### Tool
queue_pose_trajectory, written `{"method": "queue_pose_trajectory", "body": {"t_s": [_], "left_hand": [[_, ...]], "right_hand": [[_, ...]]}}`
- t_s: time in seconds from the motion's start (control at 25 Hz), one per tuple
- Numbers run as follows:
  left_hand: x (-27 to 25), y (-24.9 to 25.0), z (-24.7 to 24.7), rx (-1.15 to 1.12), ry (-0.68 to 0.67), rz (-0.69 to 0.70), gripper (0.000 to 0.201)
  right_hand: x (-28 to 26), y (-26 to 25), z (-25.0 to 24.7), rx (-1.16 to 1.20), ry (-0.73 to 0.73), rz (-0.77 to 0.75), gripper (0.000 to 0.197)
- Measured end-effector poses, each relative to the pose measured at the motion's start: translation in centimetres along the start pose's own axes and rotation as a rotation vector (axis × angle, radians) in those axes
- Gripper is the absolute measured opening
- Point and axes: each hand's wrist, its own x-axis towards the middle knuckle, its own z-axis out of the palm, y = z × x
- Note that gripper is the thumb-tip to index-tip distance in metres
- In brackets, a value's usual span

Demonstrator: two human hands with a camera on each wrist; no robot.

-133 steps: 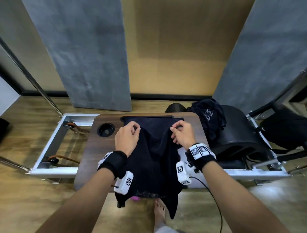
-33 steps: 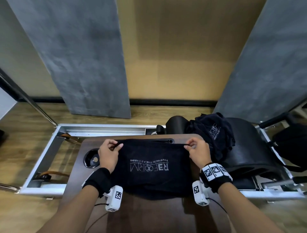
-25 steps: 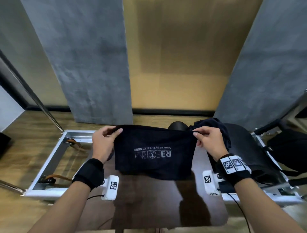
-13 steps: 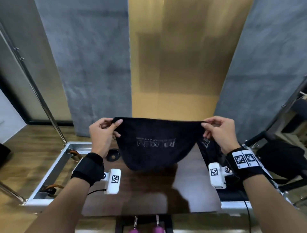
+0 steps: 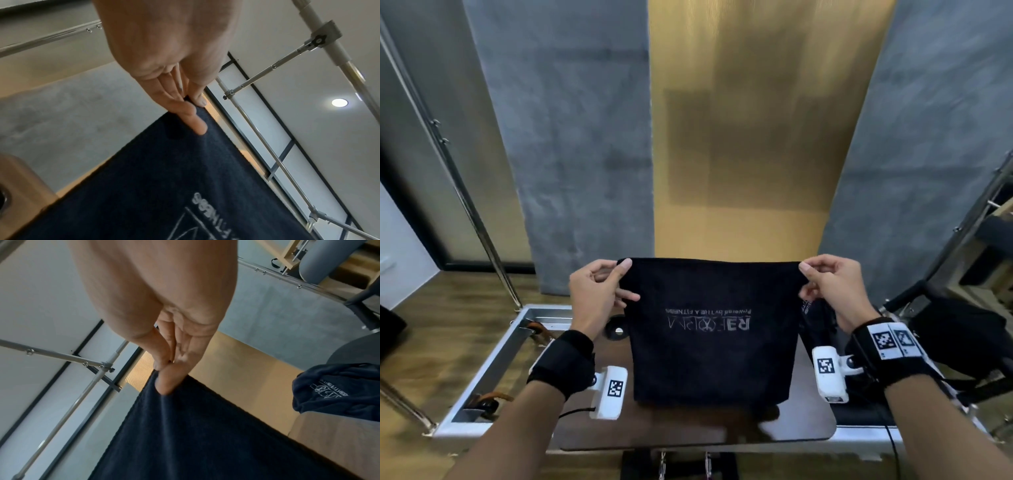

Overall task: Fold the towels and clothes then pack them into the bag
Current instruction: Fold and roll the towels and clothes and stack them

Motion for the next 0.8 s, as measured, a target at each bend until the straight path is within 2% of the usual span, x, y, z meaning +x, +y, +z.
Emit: {"method": "queue_pose_trajectory", "body": {"t_s": [0.12,0.28,0.4,0.48,0.6,0.68,0.8], "left_hand": [[0.3,-0.1,1.2,-0.090,-0.048,-0.004,0.019],[1.2,0.4,2.2,-0.166,-0.064,0.078,0.020],[0.2,-0.4,1.4,-0.127,-0.057,0.106,0.011],[-1.6,-2.4,0.3,-0.053,-0.047,0.073,0.010],[-6.0,-7.1,-1.7,0.090,-0.009,-0.069,0.009],[-9.3,-10.7,-3.1,0.216,-0.017,-0.177,0.008],[-12.7,-14.8,-4.7,0.364,-0.046,-0.287,0.016]], "right_hand": [[0.6,0.0,1.4,0.090,-0.006,0.005,0.006],[1.1,-0.3,1.7,0.184,0.041,-0.107,0.007],[-0.5,1.0,0.8,0.207,0.020,-0.098,0.008],[-2.6,3.1,0.4,0.170,0.011,-0.065,0.008],[-6.8,8.2,0.0,0.035,-0.018,0.057,0.007],[-9.6,11.9,-0.3,-0.047,-0.050,0.213,0.007],[-12.1,15.8,-0.8,-0.175,-0.089,0.398,0.011]]}}
